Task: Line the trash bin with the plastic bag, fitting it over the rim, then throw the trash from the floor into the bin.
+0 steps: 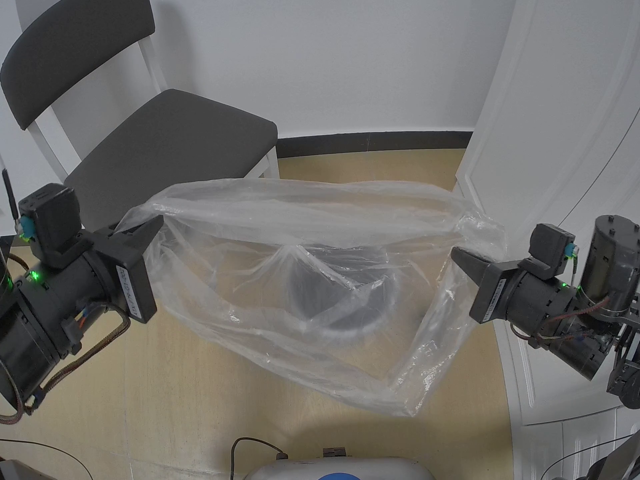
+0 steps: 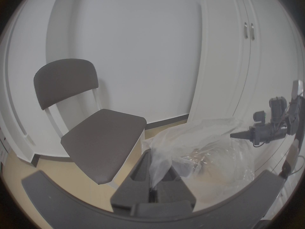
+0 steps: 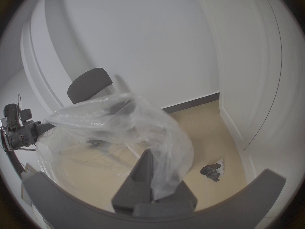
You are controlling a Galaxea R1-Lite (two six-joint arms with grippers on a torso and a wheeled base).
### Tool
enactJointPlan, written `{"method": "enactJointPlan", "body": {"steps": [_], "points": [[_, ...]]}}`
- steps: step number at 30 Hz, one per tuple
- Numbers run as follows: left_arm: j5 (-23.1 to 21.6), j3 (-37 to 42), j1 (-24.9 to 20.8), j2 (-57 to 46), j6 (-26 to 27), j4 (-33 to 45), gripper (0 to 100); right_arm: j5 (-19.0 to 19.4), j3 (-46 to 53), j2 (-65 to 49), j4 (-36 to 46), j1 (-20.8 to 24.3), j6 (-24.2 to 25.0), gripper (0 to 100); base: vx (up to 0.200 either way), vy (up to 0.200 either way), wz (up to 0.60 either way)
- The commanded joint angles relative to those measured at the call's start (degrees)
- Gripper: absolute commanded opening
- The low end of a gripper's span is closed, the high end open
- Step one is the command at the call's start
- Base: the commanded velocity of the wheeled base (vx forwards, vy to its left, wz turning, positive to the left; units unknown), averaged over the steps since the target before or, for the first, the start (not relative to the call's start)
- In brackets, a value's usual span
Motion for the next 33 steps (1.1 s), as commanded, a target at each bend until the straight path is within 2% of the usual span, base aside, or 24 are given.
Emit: {"method": "enactJointPlan", "body": {"steps": [1, 8, 24, 33], "points": [[0.0, 1.4, 0.2, -2.6, -1.7, 0.0, 0, 0.0, 1.1, -3.6, 0.5, 0.5, -0.8, 0, 0.000, 0.000, 0.00], [-0.2, 4.3, 0.2, -4.4, -2.1, 0.0, 0, -0.5, 1.0, -5.6, 3.6, 1.9, -1.6, 0, 0.000, 0.000, 0.00], [-0.3, 4.6, 0.2, -8.8, -1.9, 1.0, 0, -0.6, 3.1, -10.0, 4.0, 2.3, -6.5, 0, 0.000, 0.000, 0.00], [-0.3, 4.8, 0.3, -10.4, -1.9, 0.9, 0, -0.6, 2.9, -13.7, 8.4, 2.4, -8.1, 0, 0.000, 0.000, 0.00]]}}
